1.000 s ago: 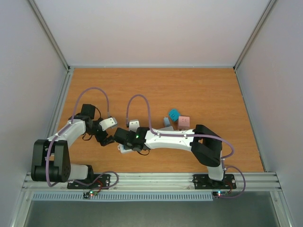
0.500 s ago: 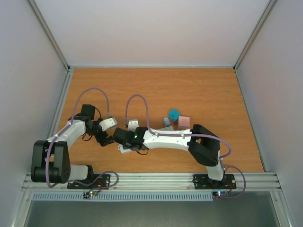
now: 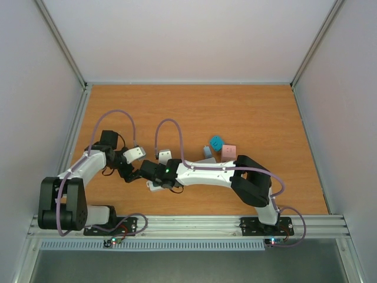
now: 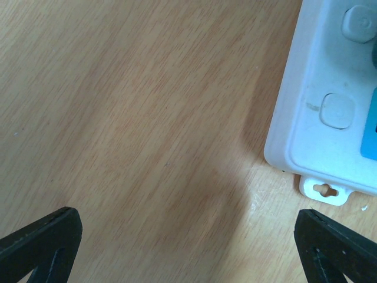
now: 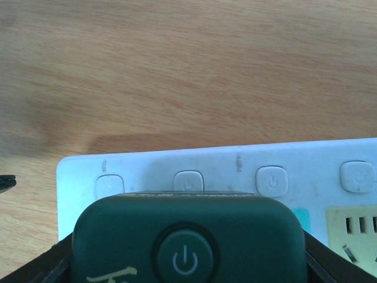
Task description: Insert the plug
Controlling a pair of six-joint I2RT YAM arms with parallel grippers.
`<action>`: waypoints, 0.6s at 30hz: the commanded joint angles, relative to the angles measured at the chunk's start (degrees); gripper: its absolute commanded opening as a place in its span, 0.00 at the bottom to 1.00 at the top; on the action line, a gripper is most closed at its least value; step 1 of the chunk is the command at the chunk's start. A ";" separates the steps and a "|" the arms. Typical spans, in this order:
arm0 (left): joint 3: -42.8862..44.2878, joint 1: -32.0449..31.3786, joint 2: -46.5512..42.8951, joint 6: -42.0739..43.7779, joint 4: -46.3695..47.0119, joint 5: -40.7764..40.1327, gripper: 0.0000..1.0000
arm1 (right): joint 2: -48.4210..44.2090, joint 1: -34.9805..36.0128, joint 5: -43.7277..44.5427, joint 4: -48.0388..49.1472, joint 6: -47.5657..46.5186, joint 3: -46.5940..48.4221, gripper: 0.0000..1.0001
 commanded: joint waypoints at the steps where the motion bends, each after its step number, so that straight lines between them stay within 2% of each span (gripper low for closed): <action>1: -0.09 0.34 -2.10 0.95 -0.18 0.78 0.99 | 6.20 -0.40 -4.45 -1.43 -0.30 -0.94 0.01; 13: 0.59 0.34 -2.42 1.73 -0.72 0.96 0.99 | 13.33 -2.37 -8.89 -4.16 -2.92 -1.41 0.01; 18: 1.38 0.34 -2.69 2.18 -1.59 1.17 0.99 | 13.71 -2.58 -10.04 -2.78 -1.31 -5.05 0.01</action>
